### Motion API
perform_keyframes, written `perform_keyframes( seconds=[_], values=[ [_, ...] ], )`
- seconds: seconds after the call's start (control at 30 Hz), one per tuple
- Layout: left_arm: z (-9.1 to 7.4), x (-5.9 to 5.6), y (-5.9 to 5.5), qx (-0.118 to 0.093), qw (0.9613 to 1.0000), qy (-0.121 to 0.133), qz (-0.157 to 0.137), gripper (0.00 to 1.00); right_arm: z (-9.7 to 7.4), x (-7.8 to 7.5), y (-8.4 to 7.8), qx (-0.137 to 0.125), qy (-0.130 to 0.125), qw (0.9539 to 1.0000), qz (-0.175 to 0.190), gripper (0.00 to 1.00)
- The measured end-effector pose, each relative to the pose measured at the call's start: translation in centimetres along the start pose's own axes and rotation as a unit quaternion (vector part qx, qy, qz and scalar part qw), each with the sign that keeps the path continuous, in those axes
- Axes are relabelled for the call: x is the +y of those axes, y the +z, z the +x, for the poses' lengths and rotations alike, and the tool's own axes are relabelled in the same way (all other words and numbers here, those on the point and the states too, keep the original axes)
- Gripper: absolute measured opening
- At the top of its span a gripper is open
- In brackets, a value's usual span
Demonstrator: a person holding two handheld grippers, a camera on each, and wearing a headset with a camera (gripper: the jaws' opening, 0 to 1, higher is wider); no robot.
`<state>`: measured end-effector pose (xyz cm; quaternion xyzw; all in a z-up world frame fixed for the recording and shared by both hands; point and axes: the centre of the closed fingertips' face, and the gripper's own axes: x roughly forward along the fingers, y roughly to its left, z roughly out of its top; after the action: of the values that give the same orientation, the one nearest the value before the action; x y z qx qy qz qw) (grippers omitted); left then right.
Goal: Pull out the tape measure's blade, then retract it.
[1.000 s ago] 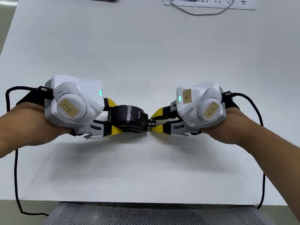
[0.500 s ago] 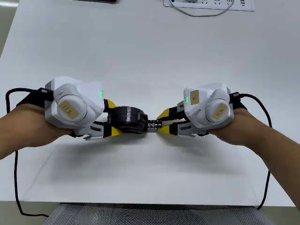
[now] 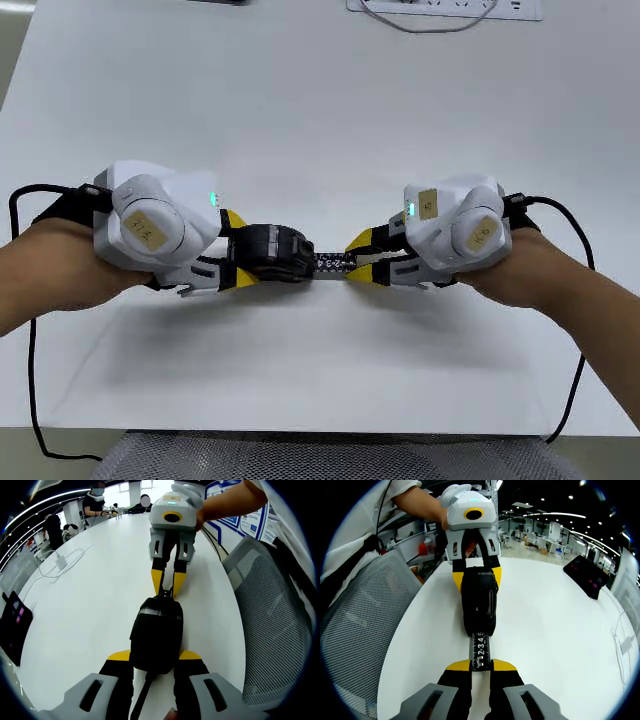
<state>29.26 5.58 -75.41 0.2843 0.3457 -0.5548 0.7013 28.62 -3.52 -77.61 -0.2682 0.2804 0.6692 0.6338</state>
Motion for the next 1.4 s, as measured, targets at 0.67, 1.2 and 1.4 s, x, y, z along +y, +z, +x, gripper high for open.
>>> perform_keyframes(
  seconds=[0.67,1.2,1.4],
  values=[
    [0.0,0.0,-0.1,0.005,1.0000,0.000,0.002,0.25,-1.6,0.0,-1.7,0.013,-0.008,0.9999,0.004,0.09],
    [0.0,0.0,-0.1,0.008,1.0000,-0.001,0.002,0.25,-2.7,0.2,-2.9,0.025,-0.012,0.9996,0.012,0.09],
    [0.0,0.0,-0.1,0.009,1.0000,-0.003,0.002,0.25,-3.2,0.1,-3.5,0.032,-0.013,0.9993,0.015,0.09]
  ],
)
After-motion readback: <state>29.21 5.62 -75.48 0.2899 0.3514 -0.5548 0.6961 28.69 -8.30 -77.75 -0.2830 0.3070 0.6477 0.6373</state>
